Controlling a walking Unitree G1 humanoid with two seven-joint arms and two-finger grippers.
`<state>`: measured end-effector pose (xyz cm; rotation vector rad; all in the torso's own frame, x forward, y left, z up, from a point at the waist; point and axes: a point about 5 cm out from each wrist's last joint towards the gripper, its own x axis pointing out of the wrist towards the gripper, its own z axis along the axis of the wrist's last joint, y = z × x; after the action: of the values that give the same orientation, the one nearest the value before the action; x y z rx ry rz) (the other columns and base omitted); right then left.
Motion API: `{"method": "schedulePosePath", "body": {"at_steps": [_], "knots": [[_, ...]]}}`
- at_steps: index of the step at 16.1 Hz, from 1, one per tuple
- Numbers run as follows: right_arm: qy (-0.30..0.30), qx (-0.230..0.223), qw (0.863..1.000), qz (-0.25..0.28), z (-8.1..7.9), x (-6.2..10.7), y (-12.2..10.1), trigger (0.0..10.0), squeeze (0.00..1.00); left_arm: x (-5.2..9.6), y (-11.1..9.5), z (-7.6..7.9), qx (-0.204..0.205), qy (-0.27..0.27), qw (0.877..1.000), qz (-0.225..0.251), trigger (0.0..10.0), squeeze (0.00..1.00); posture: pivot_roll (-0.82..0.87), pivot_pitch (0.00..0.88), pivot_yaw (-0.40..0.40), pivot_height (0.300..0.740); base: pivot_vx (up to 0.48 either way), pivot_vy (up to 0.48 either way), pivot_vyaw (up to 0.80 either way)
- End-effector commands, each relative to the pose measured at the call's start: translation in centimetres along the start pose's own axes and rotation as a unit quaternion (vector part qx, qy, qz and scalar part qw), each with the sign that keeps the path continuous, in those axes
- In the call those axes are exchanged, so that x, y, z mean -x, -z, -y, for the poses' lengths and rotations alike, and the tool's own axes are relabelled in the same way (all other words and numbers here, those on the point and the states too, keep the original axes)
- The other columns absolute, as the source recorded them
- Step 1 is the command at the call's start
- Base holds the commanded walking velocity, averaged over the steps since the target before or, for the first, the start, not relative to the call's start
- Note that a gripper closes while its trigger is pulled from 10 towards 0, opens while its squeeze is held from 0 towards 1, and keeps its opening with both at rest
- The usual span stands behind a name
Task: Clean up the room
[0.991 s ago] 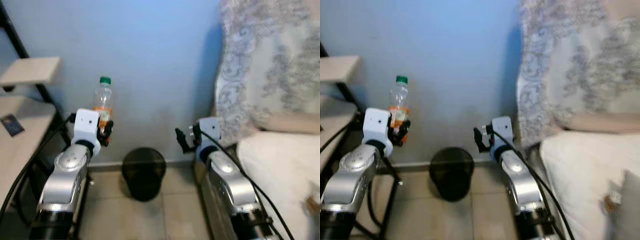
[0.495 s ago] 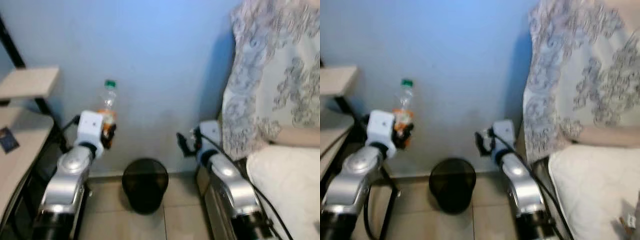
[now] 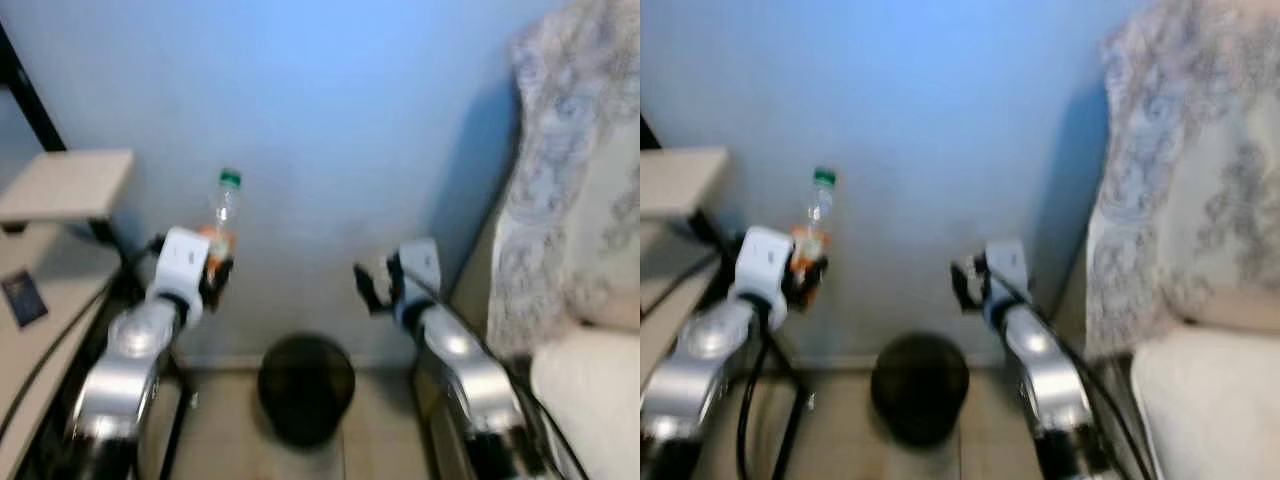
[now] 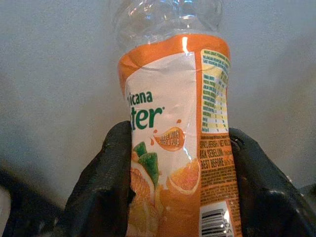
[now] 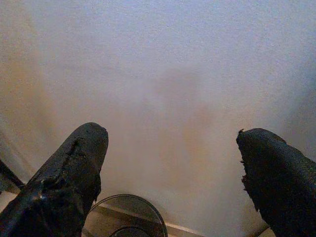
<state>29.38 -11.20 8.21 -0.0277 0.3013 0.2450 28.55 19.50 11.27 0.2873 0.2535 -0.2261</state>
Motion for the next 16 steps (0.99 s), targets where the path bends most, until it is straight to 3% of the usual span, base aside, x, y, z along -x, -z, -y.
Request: {"method": "schedulePosePath", "body": {"at_steps": [1, 5, 7, 8, 11, 12, 14, 16], "knots": [[0.02, -0.005, 1.0, -0.014, 1.6, 0.5, 0.4, 10.0, 0.0, 0.0, -0.6, 1.4, -0.016, 0.039, 0.999, 0.015, 10.0, 0.0, 0.0, 0.0, 0.011, 0.74, 0.311, 0.0, 0.0], [-0.044, 0.062, 0.996, -0.042, 2.9, 0.7, 0.6, 10.0, 0.0, -0.6, 0.0, 2.2, -0.065, 0.104, 0.992, 0.005, 10.0, 0.0, 0.0, 0.0, -0.009, 0.74, 0.273, 0.0, 0.0], [-0.083, 0.095, 0.99, -0.054, 3.2, 1.1, 0.7, 10.0, 0.0, -1.0, 0.4, 2.5, -0.074, 0.123, 0.99, 0.001, 10.0, 0.0, -0.01, 0.0, -0.02, 0.74, 0.0, 0.0, 0.0], [-0.117, 0.133, 0.98, -0.086, 3.6, 1.7, 1.4, 10.0, 0.0, -1.6, 0.8, 3.2, -0.084, 0.157, 0.984, -0.003, 10.0, 0.0, -0.01, 0.0, -0.025, 0.74, 0.0, 0.0, 0.0], [-0.136, 0.142, 0.974, -0.109, 4.4, 2.3, 1.6, 10.0, 0.0, -2.8, 0.5, 4.1, -0.093, 0.185, 0.978, 0.014, 10.0, 0.0, -0.02, 0.0, -0.035, 0.74, 0.0, 0.0, 0.0], [-0.165, 0.158, 0.966, -0.123, 4.8, 2.8, 1.7, 10.0, 0.0, -3.6, 0.2, 5.3, -0.073, 0.227, 0.971, 0.024, 10.0, 0.0, -0.03, 0.0, -0.039, 0.74, 0.0, 0.0, 0.0], [-0.212, 0.19, 0.947, -0.148, 5.4, 3.8, 2.0, 10.0, 0.0, -5.0, 1.0, 6.5, -0.093, 0.262, 0.961, -0.002, 10.0, 0.0, -0.05, 0.0, -0.034, 0.74, 0.0, 0.0, 0.0], [-0.226, 0.189, 0.942, -0.162, 5.9, 4.5, 1.9, 10.0, 0.0, -5.8, 1.1, 7.1, -0.102, 0.273, 0.957, -0.004, 10.0, 0.0, -0.07, 0.0, -0.039, 0.74, 0.0, 0.0, 0.0]]}}
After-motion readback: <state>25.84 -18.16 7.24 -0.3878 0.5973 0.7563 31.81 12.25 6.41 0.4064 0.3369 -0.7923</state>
